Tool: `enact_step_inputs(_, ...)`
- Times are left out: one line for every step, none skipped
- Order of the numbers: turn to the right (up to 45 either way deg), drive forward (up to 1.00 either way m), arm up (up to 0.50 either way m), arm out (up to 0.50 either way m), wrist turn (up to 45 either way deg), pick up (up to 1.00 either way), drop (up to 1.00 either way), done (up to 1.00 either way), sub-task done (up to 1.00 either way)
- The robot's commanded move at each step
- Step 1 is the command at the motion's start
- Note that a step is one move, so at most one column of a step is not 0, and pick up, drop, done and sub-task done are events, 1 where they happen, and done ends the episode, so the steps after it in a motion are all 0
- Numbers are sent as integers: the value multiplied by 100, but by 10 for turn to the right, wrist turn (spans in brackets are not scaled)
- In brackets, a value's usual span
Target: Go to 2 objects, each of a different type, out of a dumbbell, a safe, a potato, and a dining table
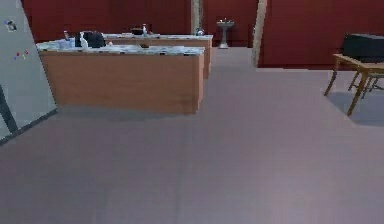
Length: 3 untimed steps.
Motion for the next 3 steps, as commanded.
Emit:
enact_step_inputs(-120, 0, 0, 0, 0, 0, 0, 0, 0)
enact_step_inputs(0, 100, 0, 0, 0, 0, 0, 0, 0)
enact_step_inputs(0, 100, 0, 0, 0, 0, 0, 0, 0)
